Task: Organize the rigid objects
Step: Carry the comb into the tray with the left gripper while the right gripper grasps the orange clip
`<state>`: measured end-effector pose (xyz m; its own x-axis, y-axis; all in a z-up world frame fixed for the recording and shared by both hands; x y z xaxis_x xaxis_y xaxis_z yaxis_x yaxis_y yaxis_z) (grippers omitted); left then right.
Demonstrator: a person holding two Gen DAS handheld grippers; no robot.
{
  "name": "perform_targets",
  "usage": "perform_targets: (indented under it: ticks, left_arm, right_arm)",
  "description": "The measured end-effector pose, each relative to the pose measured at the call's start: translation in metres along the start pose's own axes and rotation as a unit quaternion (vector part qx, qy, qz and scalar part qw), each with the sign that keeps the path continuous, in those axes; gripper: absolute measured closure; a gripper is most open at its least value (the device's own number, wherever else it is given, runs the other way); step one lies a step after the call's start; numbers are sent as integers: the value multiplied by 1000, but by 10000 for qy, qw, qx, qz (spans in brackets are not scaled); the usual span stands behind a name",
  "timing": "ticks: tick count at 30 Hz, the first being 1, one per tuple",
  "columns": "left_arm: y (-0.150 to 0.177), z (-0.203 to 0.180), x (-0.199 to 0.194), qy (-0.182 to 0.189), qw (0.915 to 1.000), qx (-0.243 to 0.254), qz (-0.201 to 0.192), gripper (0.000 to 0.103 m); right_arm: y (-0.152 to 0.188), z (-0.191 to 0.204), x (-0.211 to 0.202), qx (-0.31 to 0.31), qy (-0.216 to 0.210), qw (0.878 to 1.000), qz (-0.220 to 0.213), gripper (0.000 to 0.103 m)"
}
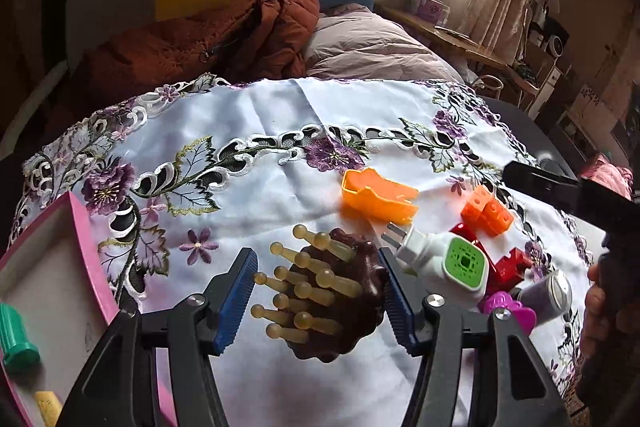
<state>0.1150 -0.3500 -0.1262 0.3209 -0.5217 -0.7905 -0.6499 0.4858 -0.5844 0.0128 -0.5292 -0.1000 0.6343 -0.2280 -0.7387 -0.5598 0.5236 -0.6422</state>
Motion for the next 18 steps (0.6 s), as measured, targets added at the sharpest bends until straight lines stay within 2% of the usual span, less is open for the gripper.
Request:
perform_targets:
  ticks: [3,8,14,18]
  left_arm:
    - [9,-2,-11,123,9999,-19,24,42]
    - [20,-6,-42,292,9994,-114,-173,42]
    - [40,-4,-72,412,9986,-215,-268,42]
    - [51,2,-88,511,9976,-372,-290,42]
  right_arm:
    - [4,6,2,-194,-6,9998,46,21]
    - [11,18,8,-481,-79,9987,150,22]
    - [17,41,14,-805,-371,9955,340,22]
    - [10,63,23,-1154,-579,9901,559,22]
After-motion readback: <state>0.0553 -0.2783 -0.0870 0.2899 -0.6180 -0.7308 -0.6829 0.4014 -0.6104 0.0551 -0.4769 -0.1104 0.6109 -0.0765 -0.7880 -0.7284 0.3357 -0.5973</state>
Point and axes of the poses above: each gripper's, at about its wrist camera, not at the fingertips, and x roughly the way its jaws point, z to its left, y to its underside, the point moved 8 cm from there along x, roughly the way its jaws point, and after that the axes turned 5 degrees about -x, right-handed, at the moved point
